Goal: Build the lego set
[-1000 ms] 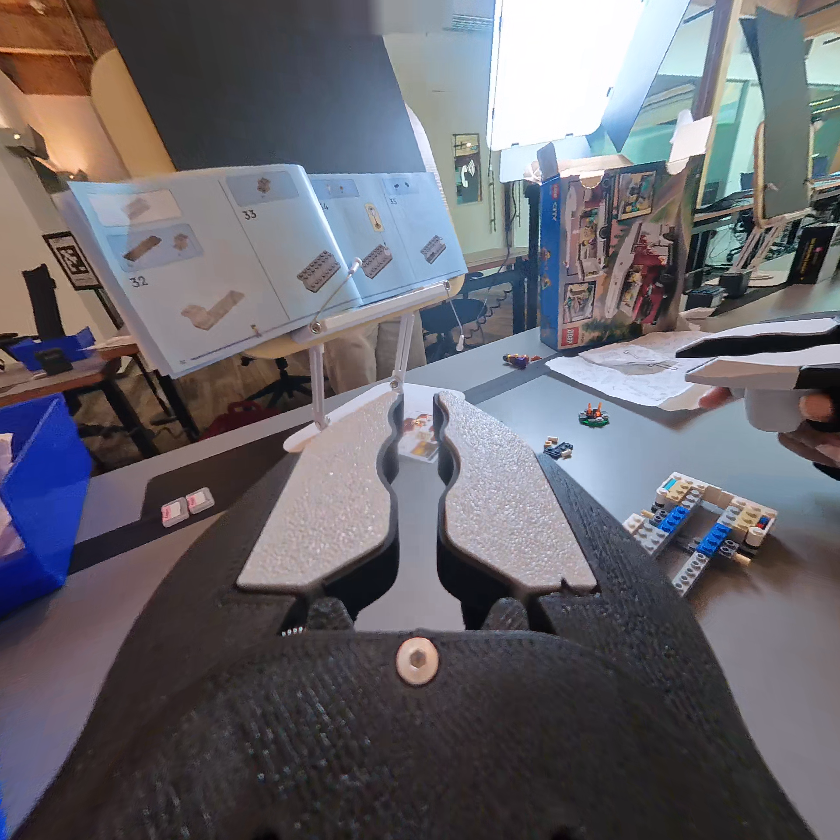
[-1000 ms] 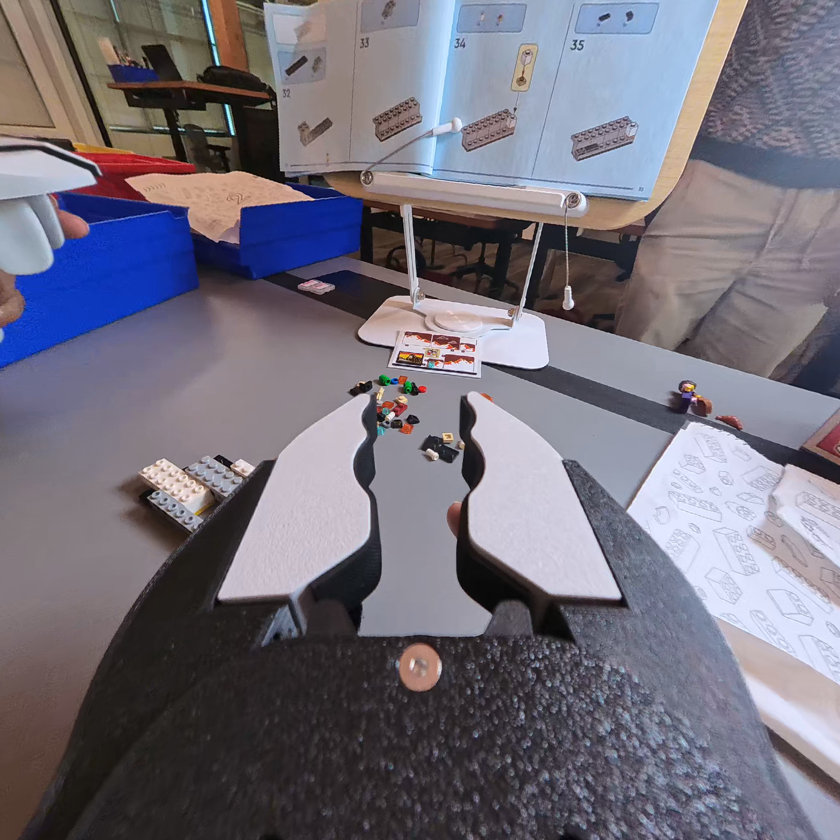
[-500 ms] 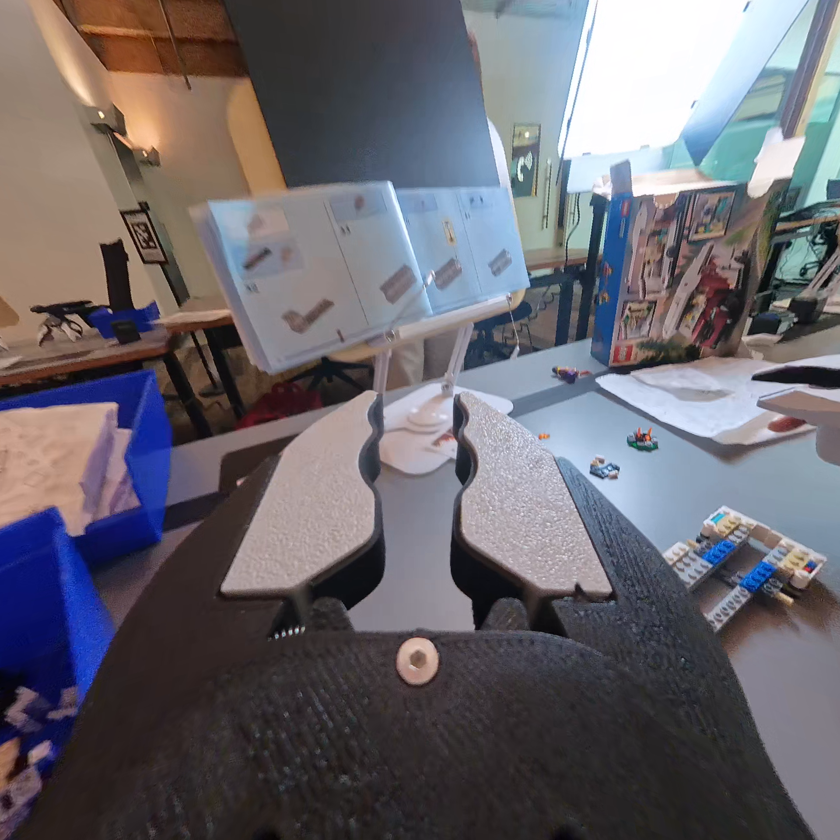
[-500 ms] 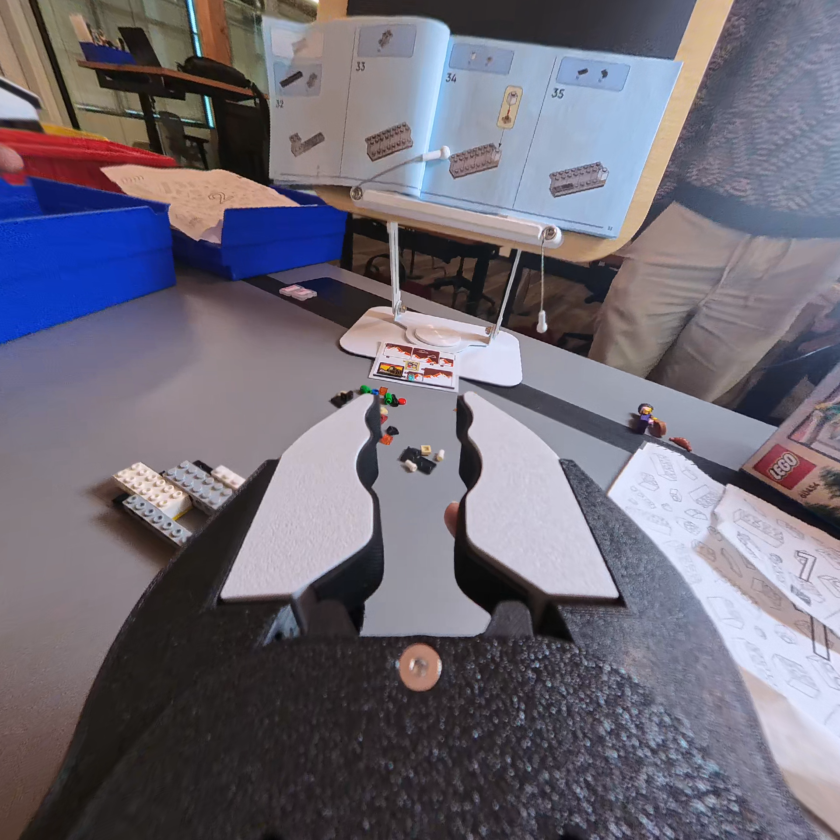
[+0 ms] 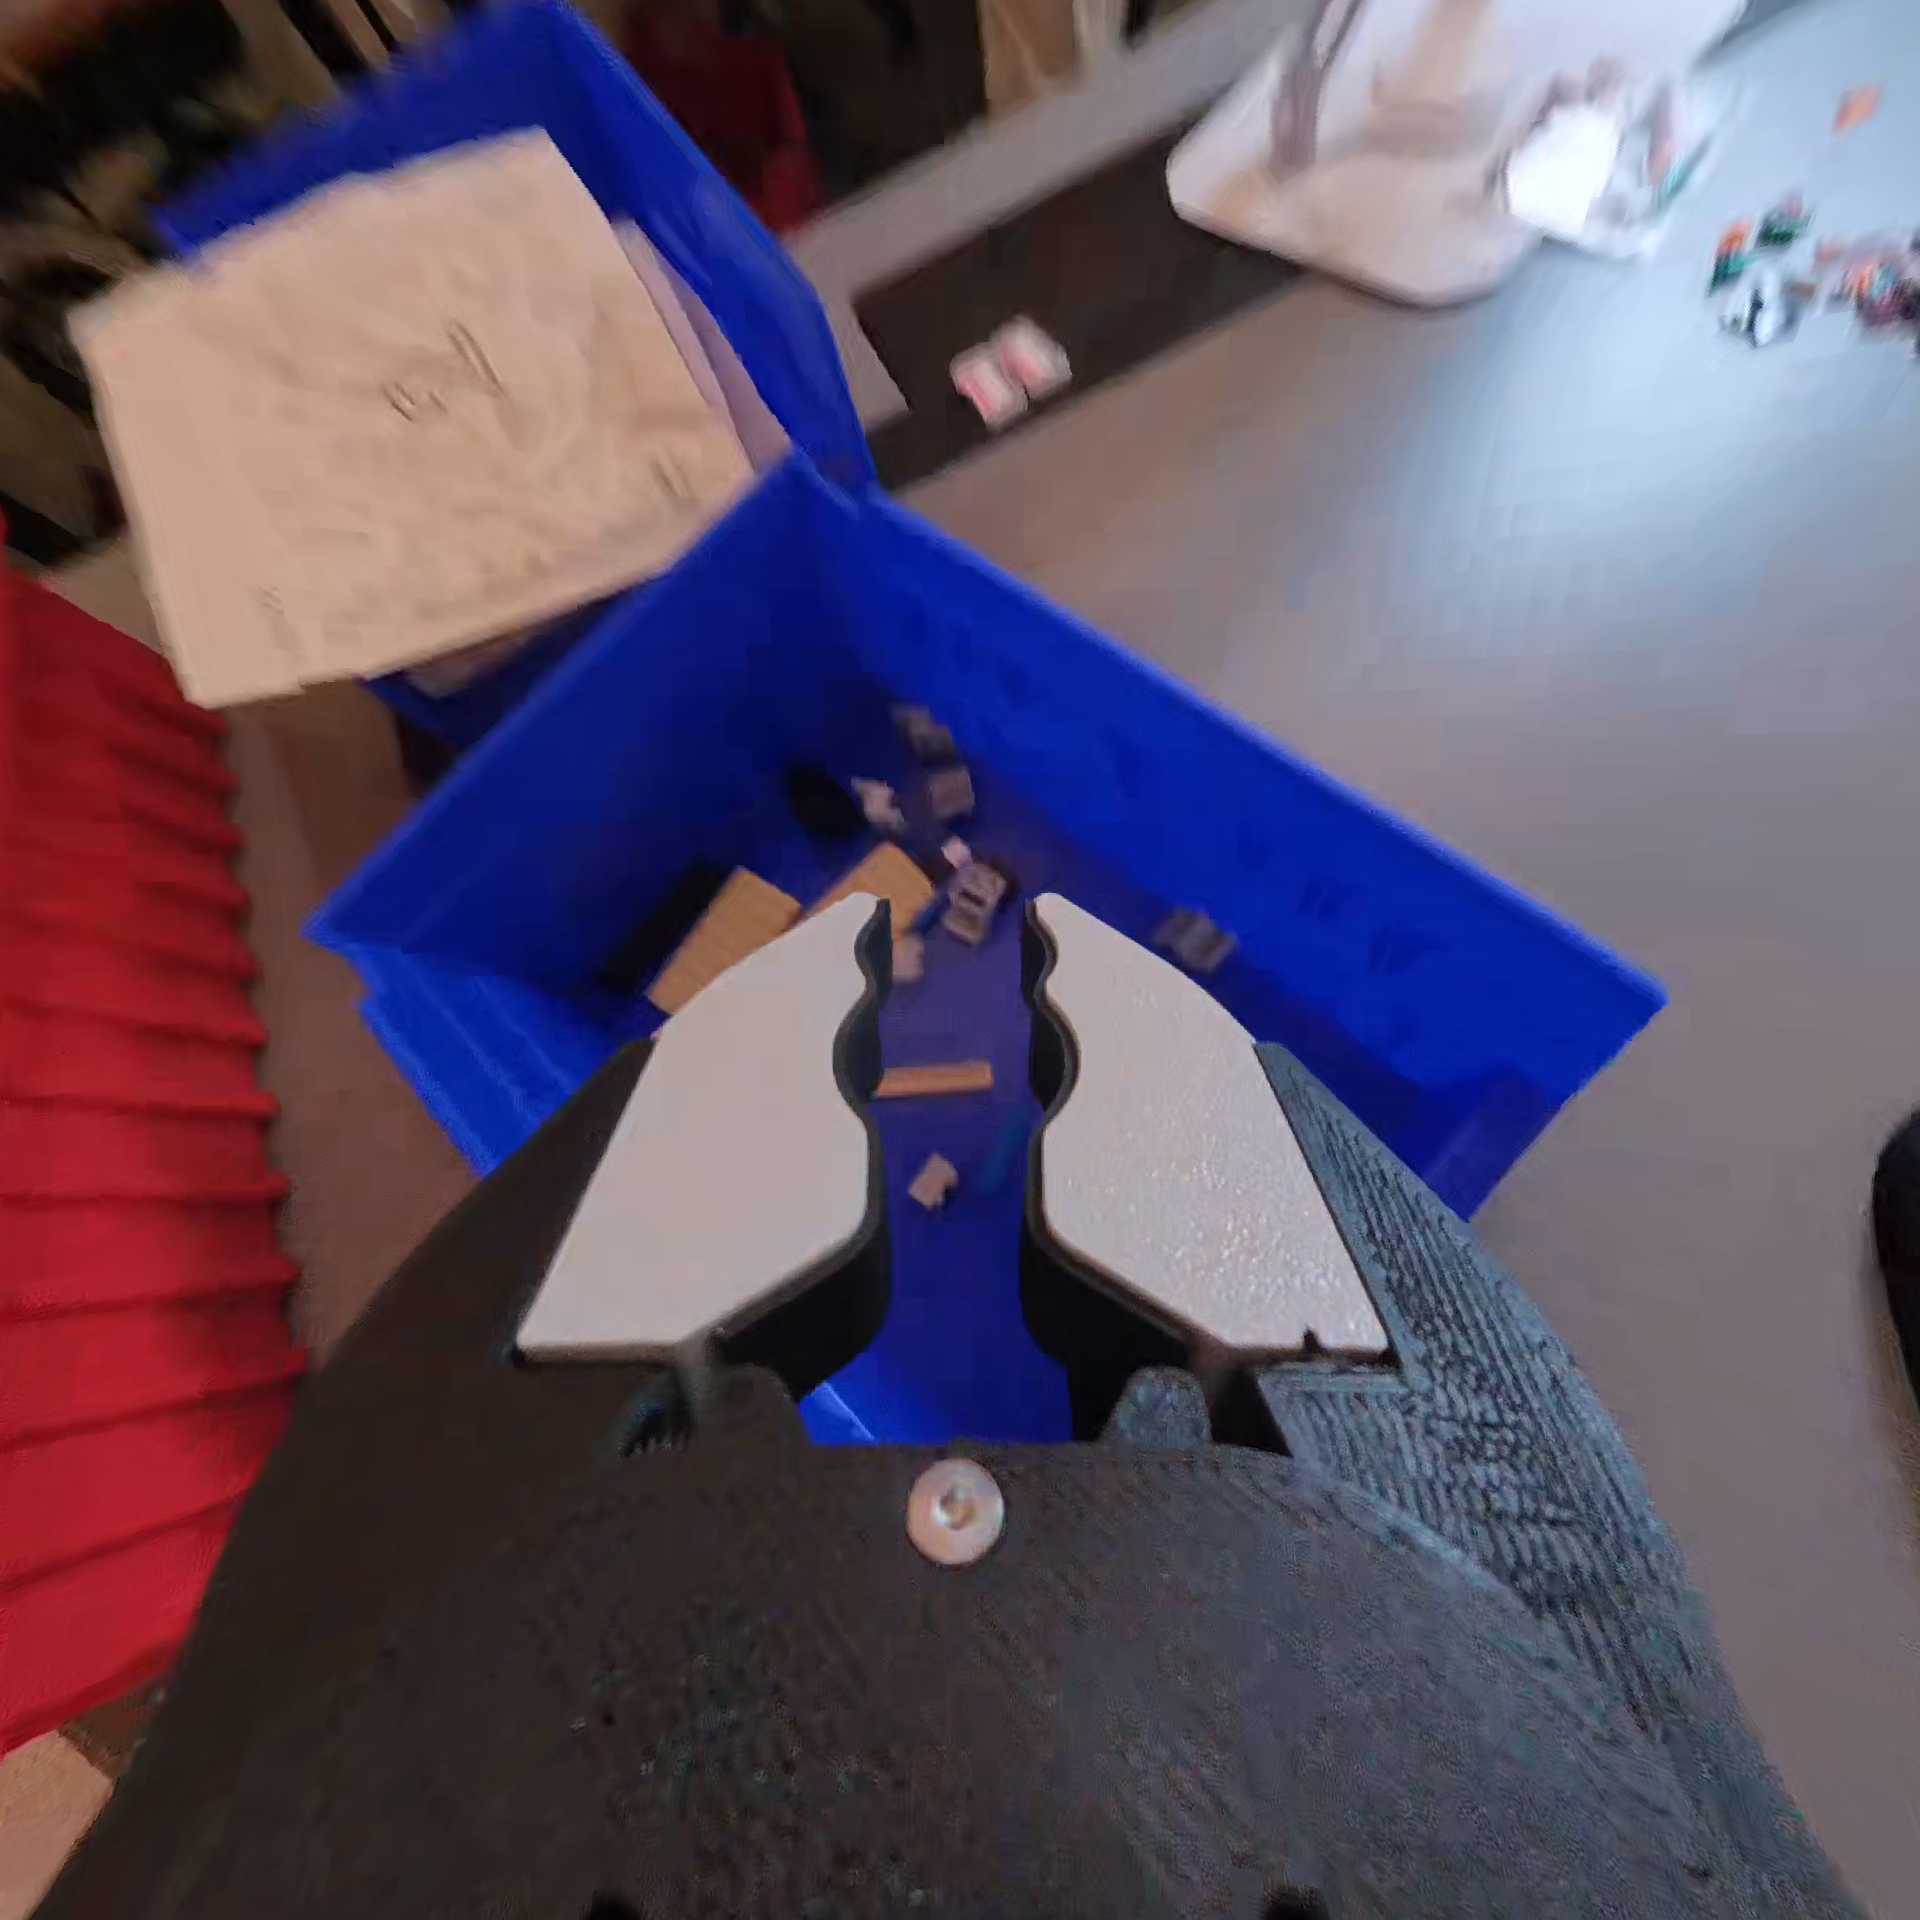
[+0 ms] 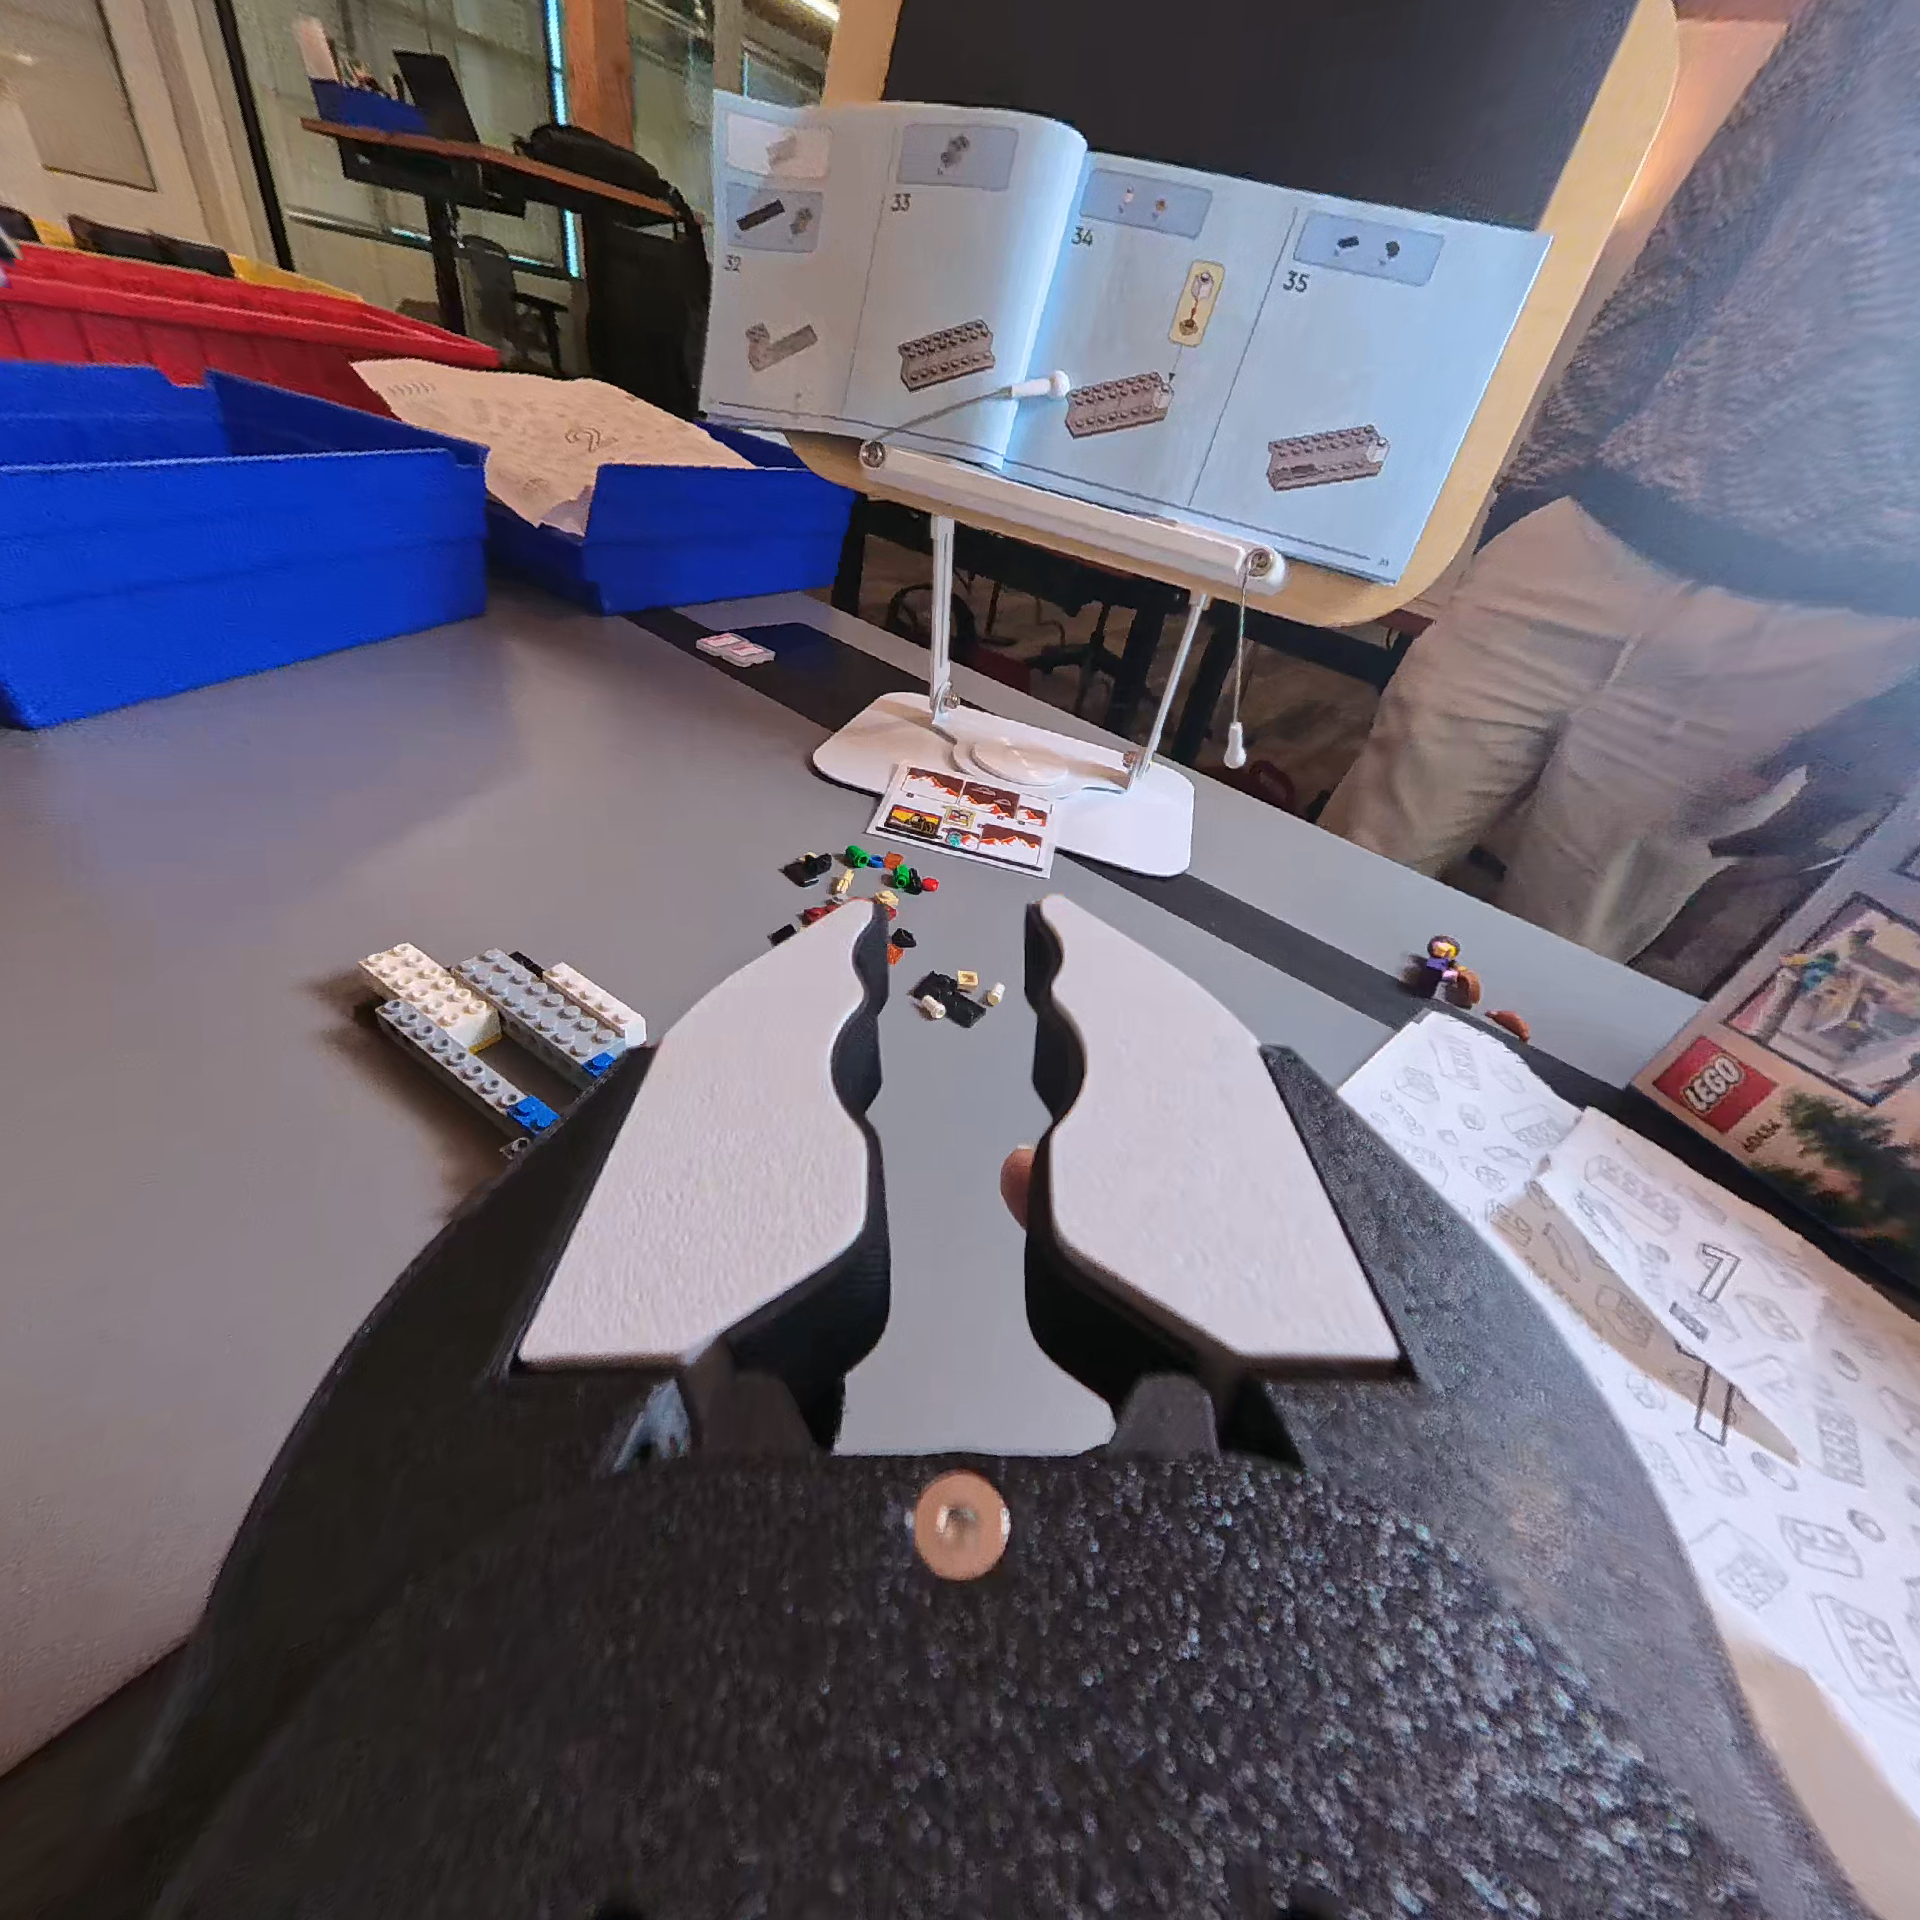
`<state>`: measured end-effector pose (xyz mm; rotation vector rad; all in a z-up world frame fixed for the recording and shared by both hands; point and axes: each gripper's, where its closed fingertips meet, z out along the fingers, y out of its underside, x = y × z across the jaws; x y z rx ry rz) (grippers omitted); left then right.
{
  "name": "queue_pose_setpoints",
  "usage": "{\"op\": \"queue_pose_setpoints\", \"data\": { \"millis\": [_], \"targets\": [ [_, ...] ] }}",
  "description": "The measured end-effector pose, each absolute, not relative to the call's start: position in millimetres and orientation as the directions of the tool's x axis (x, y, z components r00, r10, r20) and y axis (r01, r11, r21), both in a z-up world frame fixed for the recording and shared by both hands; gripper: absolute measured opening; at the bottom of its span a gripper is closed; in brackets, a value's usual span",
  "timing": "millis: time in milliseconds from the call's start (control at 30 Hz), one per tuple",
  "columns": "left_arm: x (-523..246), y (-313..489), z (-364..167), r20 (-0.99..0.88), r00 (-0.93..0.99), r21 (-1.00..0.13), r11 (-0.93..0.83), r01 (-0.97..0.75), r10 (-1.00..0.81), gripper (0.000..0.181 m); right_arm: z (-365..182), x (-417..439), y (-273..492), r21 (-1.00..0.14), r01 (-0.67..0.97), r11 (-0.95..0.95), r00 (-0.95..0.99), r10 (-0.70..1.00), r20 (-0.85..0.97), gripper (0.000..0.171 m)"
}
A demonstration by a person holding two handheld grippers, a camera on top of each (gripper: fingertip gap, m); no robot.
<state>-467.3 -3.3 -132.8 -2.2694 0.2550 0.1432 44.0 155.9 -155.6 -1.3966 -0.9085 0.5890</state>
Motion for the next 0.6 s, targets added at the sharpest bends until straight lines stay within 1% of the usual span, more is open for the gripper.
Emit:
{"op": "queue_pose_setpoints", "data": {
  "millis": [67, 133, 267, 433, 600],
  "targets": [
    [-468, -10, -169, -0.161, 0.966, -0.622, -0.739, -0.26, -0.204, 0.024, -160, 44, 155, -0.976, 0.172, 0.131, 0.544, 0.813, 0.205, 0.023],
    [-462, -16, -198, -0.14, 0.946, -0.499, -0.804, -0.323, -0.293, 0.024, -167, 43, 156, -0.977, 0.185, 0.11, 0.544, 0.816, 0.195, 0.022],
    [-472, -5, -234, -0.159, 0.929, -0.355, -0.859, -0.37, -0.334, 0.026, -174, 42, 159, -0.979, 0.19, 0.075, 0.551, 0.817, 0.169, 0.021],
    [-479, 22, -256, -0.15, 0.91, -0.311, -0.855, -0.415, -0.387, 0.028, -179, 44, 161, -0.973, 0.215, 0.086, 0.562, 0.803, 0.196, 0.019],
    [-478, 39, -272, -0.129, 0.902, -0.308, -0.848, -0.431, -0.412, 0.031, -183, 49, 165, -0.975, 0.214, 0.059, 0.581, 0.795, 0.175, 0.018]
  ]
}}
